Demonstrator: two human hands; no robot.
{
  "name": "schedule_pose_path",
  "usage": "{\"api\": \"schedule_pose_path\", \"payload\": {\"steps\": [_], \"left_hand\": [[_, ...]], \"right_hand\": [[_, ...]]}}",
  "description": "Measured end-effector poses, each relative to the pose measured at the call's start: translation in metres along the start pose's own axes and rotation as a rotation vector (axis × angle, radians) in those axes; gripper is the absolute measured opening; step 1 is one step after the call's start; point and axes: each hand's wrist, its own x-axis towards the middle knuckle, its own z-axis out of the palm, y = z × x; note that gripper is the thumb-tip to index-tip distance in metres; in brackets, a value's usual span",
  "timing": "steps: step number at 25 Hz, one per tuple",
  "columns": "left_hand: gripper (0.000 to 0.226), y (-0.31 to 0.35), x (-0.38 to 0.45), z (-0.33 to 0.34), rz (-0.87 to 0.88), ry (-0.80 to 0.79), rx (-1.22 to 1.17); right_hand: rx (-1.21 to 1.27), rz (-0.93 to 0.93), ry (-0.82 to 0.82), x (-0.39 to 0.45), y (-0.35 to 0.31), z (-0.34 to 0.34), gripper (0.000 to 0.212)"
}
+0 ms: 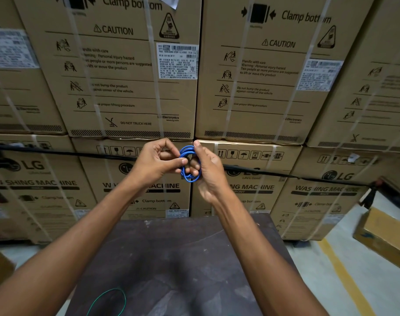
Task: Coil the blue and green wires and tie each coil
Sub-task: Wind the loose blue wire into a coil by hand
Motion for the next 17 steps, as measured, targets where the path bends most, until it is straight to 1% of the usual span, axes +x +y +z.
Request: {"api": "schedule_pose_path", "payload": {"steps": [3, 6, 9, 11, 13, 15, 17], "left_hand": [[0.02, 0.0, -0.001, -0.003, -0.012, -0.019, 0.009], [0.021, -0.003, -0.001, -0.002, -0.01, 0.029, 0.006], [0.022, -0.008, -0.002, -0.001, -0.014, 0.044, -0.041], [0.025, -0.012, -0.004, 0.002, -0.04, 0.036, -0.066], [0.025, -0.015, -0.005, 0.005, -0.088, 0.002, -0.068], [0.019, -0.019, -0.006, 0.003, -0.135, -0.074, -0.027], [0.017, -0.024, -0.008, -0.001, -0.164, -0.142, 0.022]], "right_hand": [[-0.019, -0.037, 0.019, -0.001, 0.005, 0.0, 0.029], [-0.056, -0.166, 0.043, 0.0, 0.008, -0.005, 0.022], [-0.189, -0.282, 0.015, -0.003, 0.019, -0.01, 0.017], [-0.266, -0.336, 0.064, -0.004, 0.026, -0.01, 0.015], [-0.307, -0.376, 0.126, -0.005, 0.03, -0.008, 0.017], [-0.34, -0.394, 0.169, -0.005, 0.035, -0.01, 0.018], [-0.328, -0.382, 0.182, -0.007, 0.04, -0.011, 0.011]]}}
